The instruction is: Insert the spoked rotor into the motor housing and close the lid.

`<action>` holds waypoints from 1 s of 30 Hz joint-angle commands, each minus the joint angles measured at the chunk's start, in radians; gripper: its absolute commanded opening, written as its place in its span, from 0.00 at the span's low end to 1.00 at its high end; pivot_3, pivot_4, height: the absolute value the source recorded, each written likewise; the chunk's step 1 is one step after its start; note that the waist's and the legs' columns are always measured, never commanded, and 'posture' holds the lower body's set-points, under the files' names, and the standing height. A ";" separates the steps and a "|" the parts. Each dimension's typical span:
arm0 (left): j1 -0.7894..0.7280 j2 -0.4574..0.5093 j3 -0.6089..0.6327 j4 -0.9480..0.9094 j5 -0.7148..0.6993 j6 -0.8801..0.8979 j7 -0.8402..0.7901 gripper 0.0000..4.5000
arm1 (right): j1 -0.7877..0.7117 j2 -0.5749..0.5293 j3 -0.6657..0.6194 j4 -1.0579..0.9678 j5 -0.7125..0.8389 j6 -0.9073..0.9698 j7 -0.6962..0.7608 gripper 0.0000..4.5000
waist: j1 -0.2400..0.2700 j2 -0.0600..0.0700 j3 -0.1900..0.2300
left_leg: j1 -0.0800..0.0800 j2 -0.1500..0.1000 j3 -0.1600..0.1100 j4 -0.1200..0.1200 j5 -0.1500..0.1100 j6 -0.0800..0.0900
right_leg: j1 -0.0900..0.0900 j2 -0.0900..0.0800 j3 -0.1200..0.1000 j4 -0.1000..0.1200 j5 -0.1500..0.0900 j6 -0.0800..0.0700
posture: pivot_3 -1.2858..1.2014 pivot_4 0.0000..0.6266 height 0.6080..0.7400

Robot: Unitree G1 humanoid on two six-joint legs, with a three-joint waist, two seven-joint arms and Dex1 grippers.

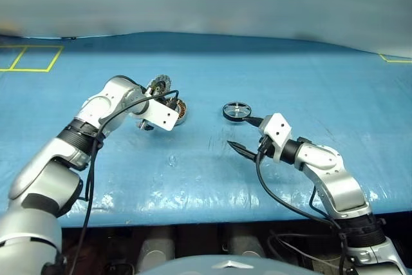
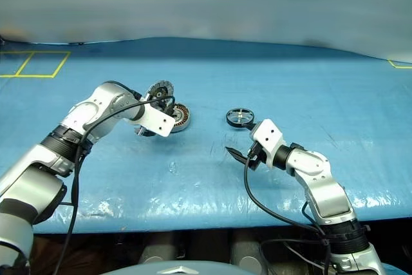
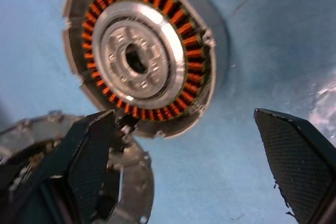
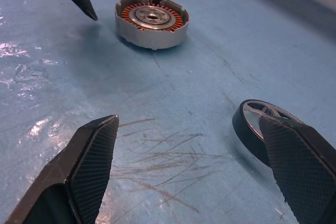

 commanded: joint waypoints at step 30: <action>-0.075 -0.138 -0.057 0.318 0.102 -0.136 -0.039 0.58 | -0.014 0.014 -0.014 -0.001 -0.010 -0.040 -0.042 1.00 | -0.003 0.001 -0.002 | 0.003 0.000 0.000 0.003 0.000 0.000 | 0.002 0.000 0.001 0.002 0.001 0.001 | 0.52 0.24 1.00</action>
